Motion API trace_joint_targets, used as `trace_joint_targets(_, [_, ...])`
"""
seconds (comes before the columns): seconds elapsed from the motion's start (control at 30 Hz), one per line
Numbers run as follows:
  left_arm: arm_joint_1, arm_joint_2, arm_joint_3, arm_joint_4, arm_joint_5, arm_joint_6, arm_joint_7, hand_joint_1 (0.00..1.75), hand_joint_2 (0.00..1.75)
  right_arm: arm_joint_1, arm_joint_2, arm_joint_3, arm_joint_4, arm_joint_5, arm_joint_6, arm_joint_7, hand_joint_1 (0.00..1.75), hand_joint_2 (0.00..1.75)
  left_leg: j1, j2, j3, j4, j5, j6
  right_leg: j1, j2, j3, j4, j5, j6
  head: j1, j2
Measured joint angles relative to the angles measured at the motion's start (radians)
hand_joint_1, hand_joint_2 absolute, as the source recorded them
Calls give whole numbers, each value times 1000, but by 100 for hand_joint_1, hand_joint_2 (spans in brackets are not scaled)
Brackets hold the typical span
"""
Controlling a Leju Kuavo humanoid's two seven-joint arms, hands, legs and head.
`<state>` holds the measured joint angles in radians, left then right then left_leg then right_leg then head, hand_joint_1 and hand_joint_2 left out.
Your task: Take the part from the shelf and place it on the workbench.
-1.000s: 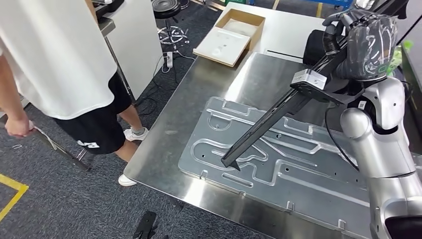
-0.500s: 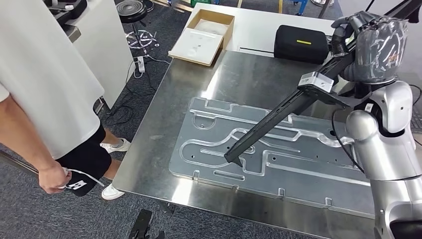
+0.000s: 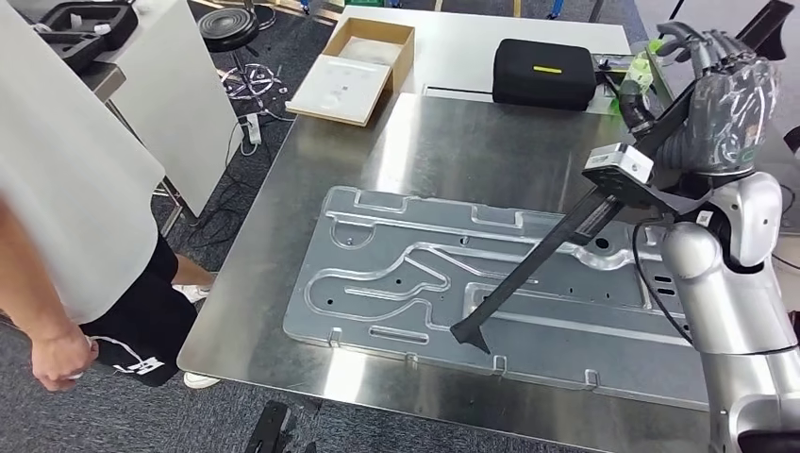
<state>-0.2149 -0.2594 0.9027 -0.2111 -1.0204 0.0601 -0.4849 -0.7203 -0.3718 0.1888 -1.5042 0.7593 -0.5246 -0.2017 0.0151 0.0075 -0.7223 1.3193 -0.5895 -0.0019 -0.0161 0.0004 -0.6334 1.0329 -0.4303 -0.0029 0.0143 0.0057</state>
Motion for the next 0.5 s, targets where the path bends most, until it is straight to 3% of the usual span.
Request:
trace_joint_targets(0.03, [0,1,4,0,7,-7,2,0,0,3,2,-2,0,-17,11,-1,0,0,-1,0,10,-29,27,4,2,2,1,1,-1,-1,0,0])
trace_joint_targets(0.1, [-1,4,8,0,13,-11,10,0,0,4,3,-10,-1,-52,32,-3,0,0,-6,-3,66,-158,99,18,5,6,4,4,-4,-1,0,0])
trace_joint_targets(0.17, [-2,6,14,0,16,-9,16,0,0,5,5,-21,-2,-85,46,-5,0,0,-11,-7,109,-258,133,30,8,8,1,8,-5,5,1,0])
trace_joint_targets(0.27, [-2,8,18,0,16,-6,21,0,0,9,9,-35,-3,-118,53,-6,0,0,-15,-8,117,-284,139,39,4,9,-4,6,-1,23,0,0])
trace_joint_targets(0.33, [-3,8,18,0,15,-4,21,0,0,9,11,-46,-5,-133,53,-6,0,0,-11,-7,123,-300,149,49,2,8,-13,28,-21,33,1,0])
trace_joint_targets(0.43, [-5,8,19,0,15,0,21,0,0,7,14,-59,-7,-159,53,0,0,0,-8,-6,126,-307,154,55,-3,5,-82,185,-104,47,2,0])
trace_joint_targets(0.5, [-4,8,19,0,16,4,22,0,0,9,18,-62,-5,-191,70,17,0,0,-8,-6,126,-304,153,54,-8,4,-118,258,-120,53,2,0])
